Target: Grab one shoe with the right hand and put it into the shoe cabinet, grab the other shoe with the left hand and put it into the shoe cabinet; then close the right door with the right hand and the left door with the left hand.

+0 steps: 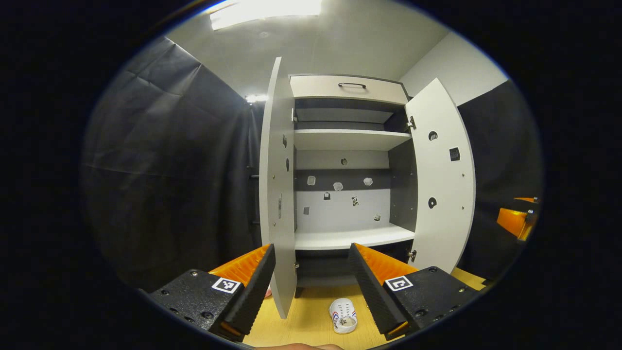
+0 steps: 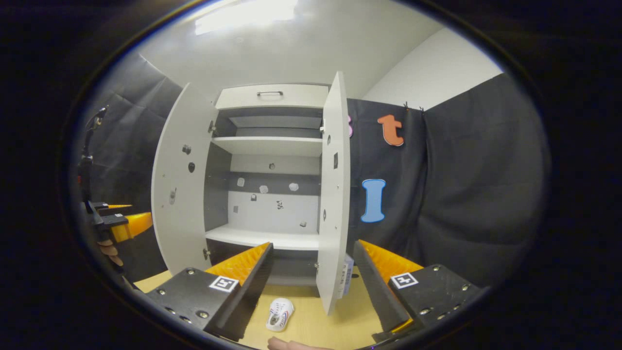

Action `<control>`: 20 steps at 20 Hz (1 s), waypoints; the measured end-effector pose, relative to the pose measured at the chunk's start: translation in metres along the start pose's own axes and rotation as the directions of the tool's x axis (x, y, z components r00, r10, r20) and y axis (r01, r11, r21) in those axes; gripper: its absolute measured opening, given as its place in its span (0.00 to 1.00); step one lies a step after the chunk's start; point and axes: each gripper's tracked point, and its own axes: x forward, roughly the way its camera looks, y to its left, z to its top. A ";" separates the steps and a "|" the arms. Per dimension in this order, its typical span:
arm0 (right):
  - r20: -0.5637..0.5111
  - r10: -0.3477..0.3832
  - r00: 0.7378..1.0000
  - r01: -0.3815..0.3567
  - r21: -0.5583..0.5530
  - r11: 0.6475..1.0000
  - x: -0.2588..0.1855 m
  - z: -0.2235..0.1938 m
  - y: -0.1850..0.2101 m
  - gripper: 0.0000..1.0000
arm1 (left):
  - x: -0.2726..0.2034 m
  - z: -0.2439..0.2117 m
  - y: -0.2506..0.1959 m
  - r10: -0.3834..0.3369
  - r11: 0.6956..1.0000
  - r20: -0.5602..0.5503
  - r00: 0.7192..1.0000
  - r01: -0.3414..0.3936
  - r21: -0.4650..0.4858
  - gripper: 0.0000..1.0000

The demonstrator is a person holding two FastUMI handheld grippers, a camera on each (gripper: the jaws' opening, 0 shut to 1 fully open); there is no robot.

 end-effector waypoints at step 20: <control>-0.441 0.097 0.892 -0.101 0.015 0.995 0.105 -0.342 0.115 0.99 | 0.005 -0.089 -0.008 -0.062 0.997 -0.062 0.996 0.064 0.033 0.94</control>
